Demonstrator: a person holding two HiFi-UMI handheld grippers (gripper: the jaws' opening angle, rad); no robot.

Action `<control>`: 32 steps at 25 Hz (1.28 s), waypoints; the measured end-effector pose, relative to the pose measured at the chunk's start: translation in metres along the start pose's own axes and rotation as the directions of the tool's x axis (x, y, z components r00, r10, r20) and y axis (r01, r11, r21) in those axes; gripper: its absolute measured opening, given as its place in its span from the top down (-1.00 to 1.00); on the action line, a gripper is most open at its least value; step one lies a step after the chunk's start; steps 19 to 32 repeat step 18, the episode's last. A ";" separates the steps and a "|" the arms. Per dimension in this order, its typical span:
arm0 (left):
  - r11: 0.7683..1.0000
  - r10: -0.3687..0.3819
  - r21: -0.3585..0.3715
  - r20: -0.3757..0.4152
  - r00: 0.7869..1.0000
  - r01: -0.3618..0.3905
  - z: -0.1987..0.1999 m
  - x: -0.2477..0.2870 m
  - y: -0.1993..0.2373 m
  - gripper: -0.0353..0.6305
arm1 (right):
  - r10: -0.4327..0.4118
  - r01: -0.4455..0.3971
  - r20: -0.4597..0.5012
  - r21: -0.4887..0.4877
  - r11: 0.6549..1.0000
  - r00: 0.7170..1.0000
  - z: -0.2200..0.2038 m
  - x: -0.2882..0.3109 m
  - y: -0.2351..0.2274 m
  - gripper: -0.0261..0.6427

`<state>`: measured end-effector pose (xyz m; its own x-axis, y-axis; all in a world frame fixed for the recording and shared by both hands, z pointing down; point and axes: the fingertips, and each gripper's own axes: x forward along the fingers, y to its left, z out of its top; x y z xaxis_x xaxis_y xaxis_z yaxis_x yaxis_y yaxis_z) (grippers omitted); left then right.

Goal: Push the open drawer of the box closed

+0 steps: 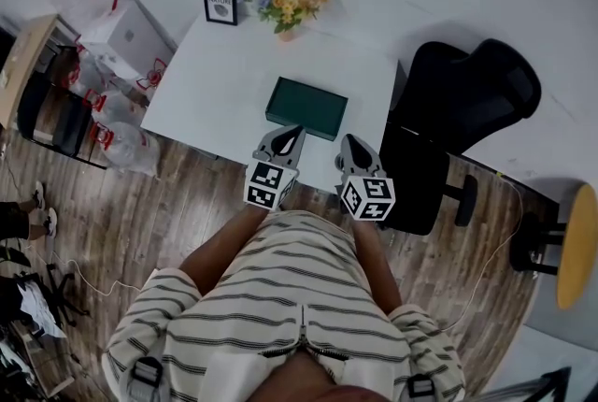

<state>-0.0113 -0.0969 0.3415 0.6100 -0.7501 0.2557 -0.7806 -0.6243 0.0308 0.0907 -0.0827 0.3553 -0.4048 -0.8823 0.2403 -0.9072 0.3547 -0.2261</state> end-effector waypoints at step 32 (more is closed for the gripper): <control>0.996 0.032 0.087 0.020 0.999 -0.034 0.007 0.006 0.012 0.88 | -0.008 0.008 0.028 -0.019 1.000 1.000 0.009 0.010 -0.005 0.94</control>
